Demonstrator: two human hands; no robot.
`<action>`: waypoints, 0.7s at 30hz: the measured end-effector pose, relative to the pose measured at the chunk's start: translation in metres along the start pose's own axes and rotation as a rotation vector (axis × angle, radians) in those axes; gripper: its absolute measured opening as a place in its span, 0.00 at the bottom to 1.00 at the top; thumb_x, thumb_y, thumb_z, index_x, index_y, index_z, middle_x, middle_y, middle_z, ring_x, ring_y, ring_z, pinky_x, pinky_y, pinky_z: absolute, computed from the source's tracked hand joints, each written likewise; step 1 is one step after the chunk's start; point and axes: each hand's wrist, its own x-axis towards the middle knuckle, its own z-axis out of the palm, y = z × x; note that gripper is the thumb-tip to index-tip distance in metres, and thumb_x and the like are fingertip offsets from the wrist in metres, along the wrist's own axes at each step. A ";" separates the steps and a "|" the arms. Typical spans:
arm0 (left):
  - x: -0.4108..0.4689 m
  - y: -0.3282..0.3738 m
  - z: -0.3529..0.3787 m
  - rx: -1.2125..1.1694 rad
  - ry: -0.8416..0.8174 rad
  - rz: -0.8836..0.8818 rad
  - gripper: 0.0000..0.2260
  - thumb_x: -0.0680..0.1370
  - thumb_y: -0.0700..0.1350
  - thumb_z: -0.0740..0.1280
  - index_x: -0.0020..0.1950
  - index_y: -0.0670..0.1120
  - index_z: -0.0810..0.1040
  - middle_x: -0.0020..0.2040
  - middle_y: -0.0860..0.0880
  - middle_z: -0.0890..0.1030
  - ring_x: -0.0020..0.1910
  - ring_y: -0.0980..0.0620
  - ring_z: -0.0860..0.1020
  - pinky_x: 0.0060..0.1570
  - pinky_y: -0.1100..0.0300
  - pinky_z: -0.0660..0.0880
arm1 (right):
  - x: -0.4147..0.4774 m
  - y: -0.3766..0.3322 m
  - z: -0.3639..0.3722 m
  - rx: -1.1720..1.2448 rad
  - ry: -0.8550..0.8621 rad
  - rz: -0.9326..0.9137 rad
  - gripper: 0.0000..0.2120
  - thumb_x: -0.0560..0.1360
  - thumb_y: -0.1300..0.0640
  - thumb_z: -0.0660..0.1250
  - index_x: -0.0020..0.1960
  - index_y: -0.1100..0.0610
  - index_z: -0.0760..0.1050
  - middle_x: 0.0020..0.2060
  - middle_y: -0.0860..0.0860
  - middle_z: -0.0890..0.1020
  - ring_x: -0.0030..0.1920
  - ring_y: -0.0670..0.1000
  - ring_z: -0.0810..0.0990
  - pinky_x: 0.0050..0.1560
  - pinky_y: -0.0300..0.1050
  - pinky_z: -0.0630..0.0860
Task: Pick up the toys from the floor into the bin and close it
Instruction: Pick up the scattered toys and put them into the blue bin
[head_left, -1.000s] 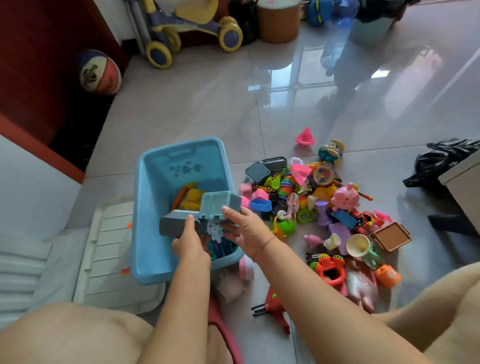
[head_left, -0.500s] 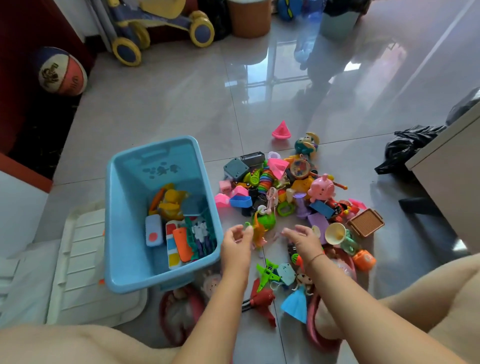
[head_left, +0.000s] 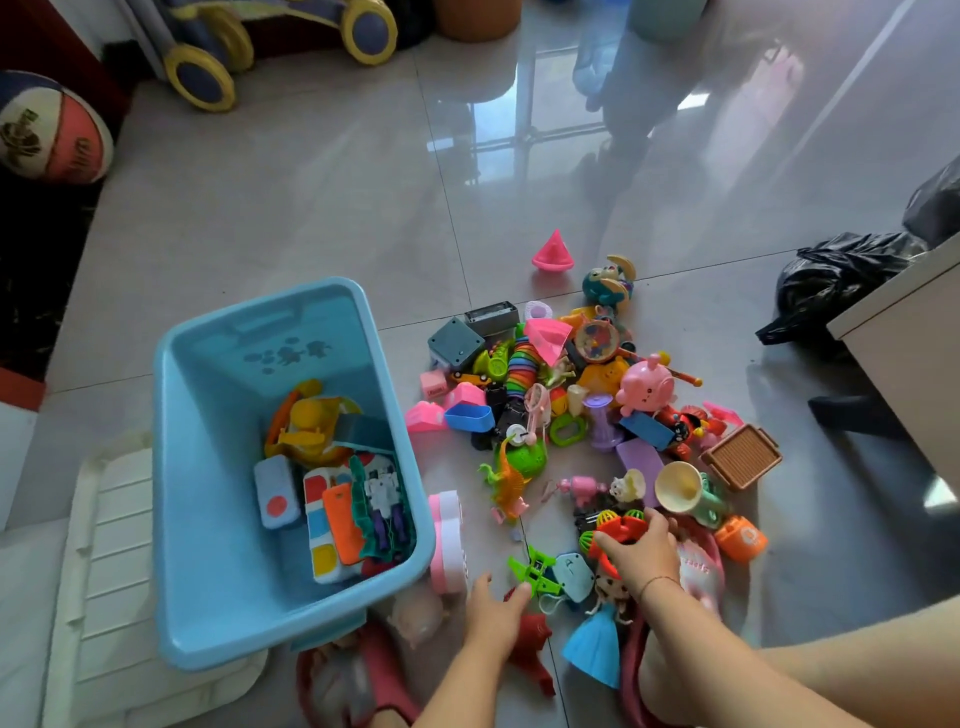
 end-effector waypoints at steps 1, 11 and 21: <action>0.004 0.003 0.002 0.055 -0.001 0.017 0.35 0.73 0.52 0.71 0.75 0.44 0.60 0.74 0.42 0.64 0.72 0.45 0.64 0.70 0.55 0.62 | 0.000 0.000 0.002 -0.021 0.003 -0.003 0.43 0.65 0.51 0.77 0.73 0.58 0.59 0.66 0.62 0.69 0.66 0.64 0.68 0.66 0.56 0.67; 0.034 0.031 0.011 0.581 0.061 0.217 0.38 0.70 0.55 0.72 0.75 0.54 0.56 0.68 0.51 0.64 0.67 0.50 0.68 0.66 0.56 0.67 | 0.018 -0.003 0.029 -0.141 0.042 0.008 0.47 0.63 0.49 0.77 0.75 0.54 0.55 0.65 0.63 0.68 0.65 0.66 0.66 0.67 0.56 0.64; 0.039 0.039 0.023 0.456 0.023 0.097 0.19 0.67 0.46 0.75 0.39 0.54 0.63 0.49 0.52 0.72 0.46 0.50 0.75 0.49 0.59 0.72 | 0.034 -0.008 0.033 0.117 -0.001 0.073 0.26 0.64 0.50 0.78 0.53 0.58 0.68 0.52 0.59 0.76 0.54 0.60 0.76 0.55 0.50 0.72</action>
